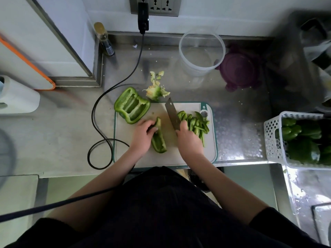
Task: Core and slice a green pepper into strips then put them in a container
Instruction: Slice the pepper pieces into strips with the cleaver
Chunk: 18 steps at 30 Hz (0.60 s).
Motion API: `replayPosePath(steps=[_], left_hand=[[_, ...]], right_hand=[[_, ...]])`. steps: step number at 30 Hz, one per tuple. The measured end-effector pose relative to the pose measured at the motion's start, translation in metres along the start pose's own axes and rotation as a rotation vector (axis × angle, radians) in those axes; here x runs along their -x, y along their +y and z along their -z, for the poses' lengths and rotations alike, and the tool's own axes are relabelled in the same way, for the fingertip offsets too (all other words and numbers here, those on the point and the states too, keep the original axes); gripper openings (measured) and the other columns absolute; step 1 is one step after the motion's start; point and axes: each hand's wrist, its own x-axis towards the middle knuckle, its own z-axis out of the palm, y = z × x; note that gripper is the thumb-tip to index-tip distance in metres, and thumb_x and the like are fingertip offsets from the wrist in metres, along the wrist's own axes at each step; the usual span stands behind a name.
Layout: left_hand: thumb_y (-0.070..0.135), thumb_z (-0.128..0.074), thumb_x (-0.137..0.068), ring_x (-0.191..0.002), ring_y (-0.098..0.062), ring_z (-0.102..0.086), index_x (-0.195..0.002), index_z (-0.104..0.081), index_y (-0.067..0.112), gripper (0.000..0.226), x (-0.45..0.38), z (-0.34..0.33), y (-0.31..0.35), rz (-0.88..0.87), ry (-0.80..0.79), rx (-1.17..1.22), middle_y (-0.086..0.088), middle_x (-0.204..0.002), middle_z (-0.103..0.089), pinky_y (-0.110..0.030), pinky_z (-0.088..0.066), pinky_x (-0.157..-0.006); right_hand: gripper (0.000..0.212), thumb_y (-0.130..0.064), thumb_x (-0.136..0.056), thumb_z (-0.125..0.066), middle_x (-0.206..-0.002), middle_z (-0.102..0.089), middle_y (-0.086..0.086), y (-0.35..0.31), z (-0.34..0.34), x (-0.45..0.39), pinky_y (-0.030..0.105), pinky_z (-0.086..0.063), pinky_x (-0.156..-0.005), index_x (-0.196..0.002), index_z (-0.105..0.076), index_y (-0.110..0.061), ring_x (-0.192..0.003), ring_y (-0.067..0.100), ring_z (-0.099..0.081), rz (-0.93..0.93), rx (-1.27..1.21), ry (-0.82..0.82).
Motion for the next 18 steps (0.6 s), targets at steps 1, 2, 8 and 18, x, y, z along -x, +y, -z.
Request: replayPosePath(steps=[1, 2, 8, 18], left_hand=[[0.013, -0.058, -0.092, -0.091, -0.013, -0.052, -0.111, -0.063, 0.002, 0.023, 0.000, 0.001, 0.001, 0.005, 0.003, 0.012, -0.009, -0.107, -0.054, -0.018, -0.039, -0.083], [0.013, -0.059, -0.091, -0.091, -0.013, -0.053, -0.112, -0.062, 0.003, 0.023, -0.001, 0.003, 0.004, 0.001, 0.004, 0.023, -0.008, -0.108, -0.053, -0.020, -0.042, -0.086], [0.007, -0.063, -0.087, -0.100, -0.015, -0.054, -0.115, -0.063, 0.003, 0.028, -0.011, 0.003, 0.017, -0.024, 0.002, 0.000, -0.009, -0.113, -0.059, -0.015, -0.037, -0.086], [0.002, -0.063, -0.085, -0.101, -0.023, -0.062, -0.112, -0.067, 0.005, 0.027, -0.009, 0.001, 0.007, 0.022, 0.031, 0.060, -0.012, -0.108, -0.066, -0.027, -0.046, -0.091]], right_hand=[[0.024, -0.016, -0.102, -0.036, -0.082, -0.063, 0.012, 0.008, 0.003, 0.004, 0.039, -0.051, -0.055, -0.125, -0.028, -0.012, -0.063, 0.029, -0.057, -0.020, -0.043, 0.014], [0.021, -0.020, -0.102, -0.036, -0.079, -0.061, 0.011, 0.013, 0.006, 0.008, 0.041, -0.053, -0.057, -0.121, -0.031, -0.013, -0.064, 0.030, -0.058, -0.042, -0.114, 0.035], [0.015, -0.026, -0.099, -0.038, -0.077, -0.057, 0.005, 0.016, 0.021, 0.015, 0.049, -0.054, -0.047, -0.107, -0.043, -0.015, -0.063, 0.029, -0.059, -0.103, -0.472, 0.199], [0.014, -0.027, -0.101, -0.036, -0.065, -0.045, 0.000, -0.010, 0.013, 0.025, 0.030, -0.029, -0.043, -0.103, -0.032, -0.014, -0.058, 0.027, -0.047, -0.014, -0.370, 0.056]])
